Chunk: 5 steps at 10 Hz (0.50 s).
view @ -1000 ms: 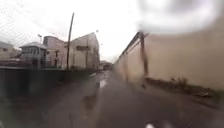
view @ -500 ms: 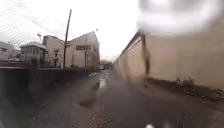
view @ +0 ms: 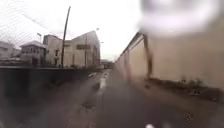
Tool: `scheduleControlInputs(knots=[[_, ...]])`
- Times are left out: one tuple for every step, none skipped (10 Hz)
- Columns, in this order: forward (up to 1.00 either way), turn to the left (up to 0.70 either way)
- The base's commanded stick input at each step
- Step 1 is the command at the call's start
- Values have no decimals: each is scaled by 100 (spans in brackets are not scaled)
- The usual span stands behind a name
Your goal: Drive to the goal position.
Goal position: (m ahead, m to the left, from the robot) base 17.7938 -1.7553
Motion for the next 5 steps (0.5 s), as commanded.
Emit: scheduleControlInputs(knots=[[50,7],[50,7],[50,7],[50,7],[50,7]])
